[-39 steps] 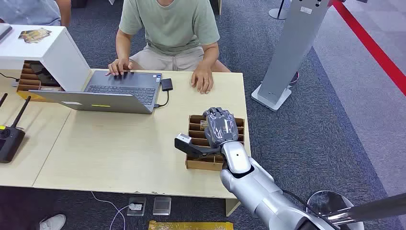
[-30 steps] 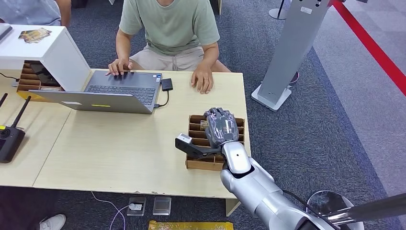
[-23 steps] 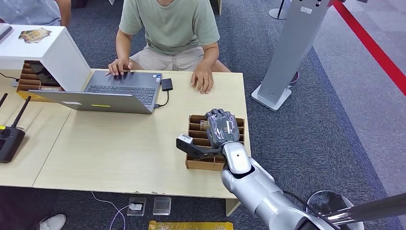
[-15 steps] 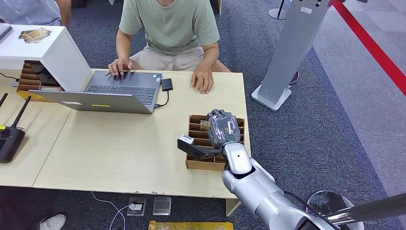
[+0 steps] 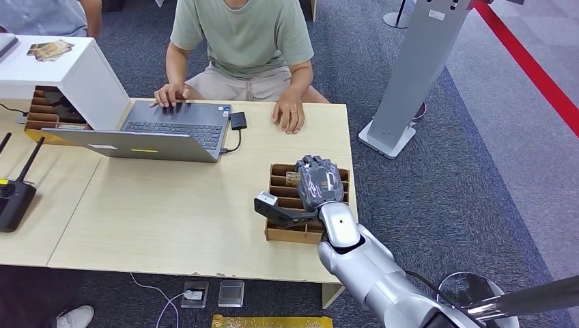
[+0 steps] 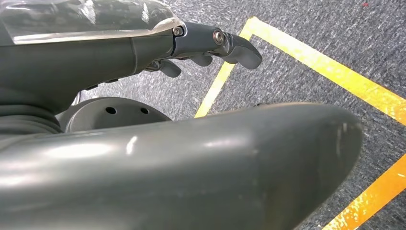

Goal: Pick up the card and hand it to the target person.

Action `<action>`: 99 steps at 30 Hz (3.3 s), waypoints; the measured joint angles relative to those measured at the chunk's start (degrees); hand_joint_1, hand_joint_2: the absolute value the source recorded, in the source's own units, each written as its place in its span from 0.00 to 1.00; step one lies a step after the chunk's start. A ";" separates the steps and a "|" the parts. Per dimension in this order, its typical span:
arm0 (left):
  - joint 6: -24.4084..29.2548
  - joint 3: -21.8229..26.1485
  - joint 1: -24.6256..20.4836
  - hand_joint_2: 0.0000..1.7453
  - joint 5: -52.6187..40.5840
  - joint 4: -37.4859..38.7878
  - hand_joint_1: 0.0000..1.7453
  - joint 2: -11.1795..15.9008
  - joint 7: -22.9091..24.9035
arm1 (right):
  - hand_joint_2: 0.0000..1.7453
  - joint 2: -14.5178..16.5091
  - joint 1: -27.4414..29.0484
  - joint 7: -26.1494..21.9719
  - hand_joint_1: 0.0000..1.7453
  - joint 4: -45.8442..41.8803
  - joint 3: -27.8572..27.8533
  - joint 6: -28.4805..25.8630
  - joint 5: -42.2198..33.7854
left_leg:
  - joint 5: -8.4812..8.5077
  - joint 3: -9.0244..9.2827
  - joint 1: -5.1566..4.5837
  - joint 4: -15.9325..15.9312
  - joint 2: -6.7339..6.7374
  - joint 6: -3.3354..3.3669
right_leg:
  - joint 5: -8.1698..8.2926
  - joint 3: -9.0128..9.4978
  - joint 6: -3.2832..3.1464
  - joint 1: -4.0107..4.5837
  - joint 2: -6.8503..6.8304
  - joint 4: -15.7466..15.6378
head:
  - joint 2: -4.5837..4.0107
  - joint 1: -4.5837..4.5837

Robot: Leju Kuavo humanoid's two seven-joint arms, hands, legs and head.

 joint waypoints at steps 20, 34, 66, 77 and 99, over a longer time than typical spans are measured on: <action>1.16 0.00 0.00 0.00 2.10 0.02 0.00 -0.17 -0.45 | 1.00 0.15 -0.30 -0.29 0.84 0.60 -0.72 -0.72 0.43 | 0.04 0.02 0.00 0.00 0.01 0.02 | 0.05 0.00 0.01 0.00 0.00 0.00 | -0.01 -0.04; 0.86 0.00 0.00 0.00 3.67 0.01 0.00 -0.42 -1.26 | 1.00 0.15 -0.27 -0.39 0.87 1.10 -2.20 -2.14 0.68 | 0.08 0.01 0.00 0.00 0.01 0.01 | 0.08 0.00 0.03 0.00 0.00 0.00 | 0.00 -0.02; -3.13 0.00 0.12 0.00 1.93 0.00 0.00 0.49 -1.97 | 1.00 -1.91 -6.74 -6.18 0.95 -20.50 -9.01 -4.78 13.31 | 0.11 -0.01 0.00 0.00 0.01 0.02 | 0.10 -0.01 0.01 0.01 0.01 0.01 | 0.00 -0.02; -3.63 0.00 0.11 0.00 -1.67 0.00 0.00 1.26 0.06 | 1.00 1.51 -11.42 -8.94 0.86 -15.63 -8.78 -5.10 9.43 | 0.12 -0.03 0.00 0.00 0.01 0.02 | 0.10 -0.02 0.01 0.00 0.00 0.01 | 0.01 -0.02; -3.65 0.00 0.13 0.00 0.13 0.00 0.00 1.99 -0.10 | 1.00 4.61 -12.39 -13.50 0.00 -8.29 -8.83 0.91 -10.66 | 0.12 -0.02 0.00 0.00 0.01 0.02 | 0.11 -0.03 0.01 0.00 0.01 0.01 | 0.00 -0.01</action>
